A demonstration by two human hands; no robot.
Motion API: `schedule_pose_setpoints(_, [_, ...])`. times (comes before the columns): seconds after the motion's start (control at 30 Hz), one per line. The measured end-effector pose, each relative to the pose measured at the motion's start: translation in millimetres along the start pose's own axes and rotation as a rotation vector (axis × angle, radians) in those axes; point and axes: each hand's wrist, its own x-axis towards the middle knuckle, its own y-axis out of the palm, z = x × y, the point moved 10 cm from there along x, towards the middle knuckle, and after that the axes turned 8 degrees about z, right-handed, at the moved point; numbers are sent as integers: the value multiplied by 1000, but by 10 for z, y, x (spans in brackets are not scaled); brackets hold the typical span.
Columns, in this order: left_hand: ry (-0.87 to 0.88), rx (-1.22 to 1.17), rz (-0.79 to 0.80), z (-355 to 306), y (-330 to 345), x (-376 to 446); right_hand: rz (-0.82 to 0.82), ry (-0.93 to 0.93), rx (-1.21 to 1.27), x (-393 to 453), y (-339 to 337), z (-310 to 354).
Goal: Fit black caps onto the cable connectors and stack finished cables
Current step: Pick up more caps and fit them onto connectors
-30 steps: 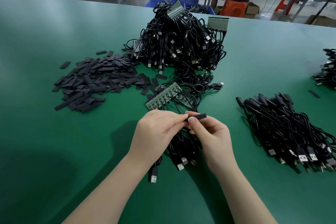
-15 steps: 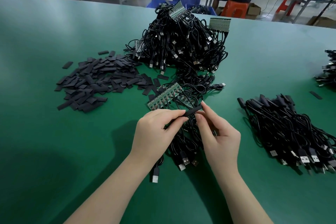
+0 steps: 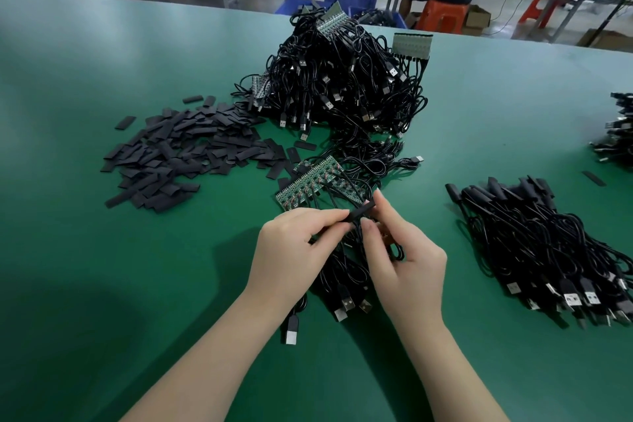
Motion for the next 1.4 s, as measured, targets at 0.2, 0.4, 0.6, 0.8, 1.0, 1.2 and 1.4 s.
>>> schedule_pose_setpoints(0.2, [-10,-39,-5,57,-29,-8,72,163,200,-18,69,-195])
schedule_pose_setpoints(0.4, [23,13,2,-37,20,4,206,345,490,-64,337,-268])
schedule_pose_setpoints(0.6, [-3,8,130,-25,74,19,232,318,394,-6,272,-237])
schedule_pose_setpoints(0.8, [-18,132,280,107,162,66,51,427,615,-4,102,-373])
schedule_pose_setpoints(1.0, [137,87,266,4,197,76,183,371,479,-19,239,-283])
schedule_pose_setpoints(1.2, [-79,-358,90,307,5,95,58,376,793,66,96,-193])
schedule_pose_setpoints(1.4, [-266,-98,14,646,-88,71,-125,408,1044,314,-480,-238])
